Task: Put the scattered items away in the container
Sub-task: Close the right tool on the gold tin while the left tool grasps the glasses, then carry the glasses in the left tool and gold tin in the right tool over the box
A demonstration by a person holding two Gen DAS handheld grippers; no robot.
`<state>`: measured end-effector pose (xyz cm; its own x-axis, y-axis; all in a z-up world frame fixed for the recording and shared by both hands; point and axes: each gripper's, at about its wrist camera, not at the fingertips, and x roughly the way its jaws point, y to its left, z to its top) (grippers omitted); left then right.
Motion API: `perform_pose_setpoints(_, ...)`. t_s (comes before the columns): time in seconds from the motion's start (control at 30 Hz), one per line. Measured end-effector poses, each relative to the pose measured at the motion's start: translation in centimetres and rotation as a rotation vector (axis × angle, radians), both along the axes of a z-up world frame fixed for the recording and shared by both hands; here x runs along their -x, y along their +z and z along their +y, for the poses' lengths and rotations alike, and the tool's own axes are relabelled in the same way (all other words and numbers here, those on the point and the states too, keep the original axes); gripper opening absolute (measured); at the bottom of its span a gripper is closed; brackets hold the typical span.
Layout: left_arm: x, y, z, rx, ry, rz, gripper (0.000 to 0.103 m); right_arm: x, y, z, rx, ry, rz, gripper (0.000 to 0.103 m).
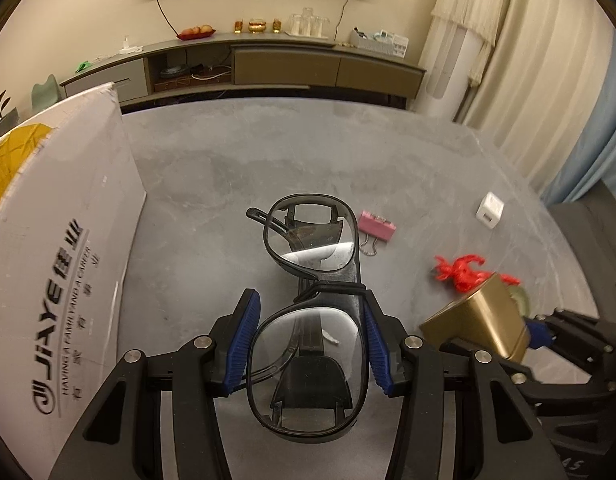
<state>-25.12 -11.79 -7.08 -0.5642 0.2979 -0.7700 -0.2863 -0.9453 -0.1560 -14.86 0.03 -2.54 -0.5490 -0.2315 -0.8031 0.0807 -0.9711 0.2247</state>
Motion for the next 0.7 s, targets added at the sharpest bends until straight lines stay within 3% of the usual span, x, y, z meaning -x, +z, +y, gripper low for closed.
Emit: perform_pose_setpoints(0.7,-2.0,3.9,-3.6,-0.087,-0.014,0.065,0.052,0.3,0.7,-2.0,0.012,0.029,0.023,0.051)
